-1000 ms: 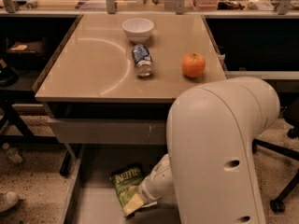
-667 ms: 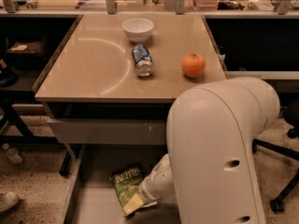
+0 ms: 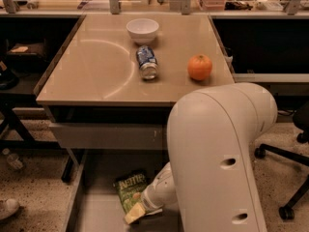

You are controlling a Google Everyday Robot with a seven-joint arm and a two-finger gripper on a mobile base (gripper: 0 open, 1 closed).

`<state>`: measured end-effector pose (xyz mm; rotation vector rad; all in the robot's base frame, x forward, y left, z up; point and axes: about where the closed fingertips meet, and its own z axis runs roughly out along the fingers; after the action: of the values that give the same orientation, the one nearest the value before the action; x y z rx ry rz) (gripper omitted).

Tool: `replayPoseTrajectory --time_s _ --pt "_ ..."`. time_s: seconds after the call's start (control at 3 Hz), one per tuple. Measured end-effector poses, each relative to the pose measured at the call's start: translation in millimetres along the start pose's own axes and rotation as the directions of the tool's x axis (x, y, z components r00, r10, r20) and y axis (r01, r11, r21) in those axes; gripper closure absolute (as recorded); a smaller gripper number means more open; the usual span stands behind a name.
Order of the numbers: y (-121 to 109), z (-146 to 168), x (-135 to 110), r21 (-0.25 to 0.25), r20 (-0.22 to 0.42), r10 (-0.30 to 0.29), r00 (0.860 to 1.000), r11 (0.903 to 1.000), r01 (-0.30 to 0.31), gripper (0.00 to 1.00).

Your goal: Pick green jalapeno chip bag from middle drawer and place on counter

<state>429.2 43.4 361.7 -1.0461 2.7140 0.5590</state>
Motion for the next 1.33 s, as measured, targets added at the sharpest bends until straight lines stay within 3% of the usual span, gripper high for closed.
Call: replayPoseTrajectory --time_s 0.33,0.67,1.33 --pt "3.9 13.2 0.6 -0.017 -0.008 0.019 1.000 0.9997 -0.019 0.00" --pt "4.1 14.2 1.3 -0.018 -0.010 0.020 1.000 0.9996 -0.020 0.18" --pt "4.1 14.2 1.3 -0.018 -0.010 0.020 1.000 0.9996 -0.020 0.64"
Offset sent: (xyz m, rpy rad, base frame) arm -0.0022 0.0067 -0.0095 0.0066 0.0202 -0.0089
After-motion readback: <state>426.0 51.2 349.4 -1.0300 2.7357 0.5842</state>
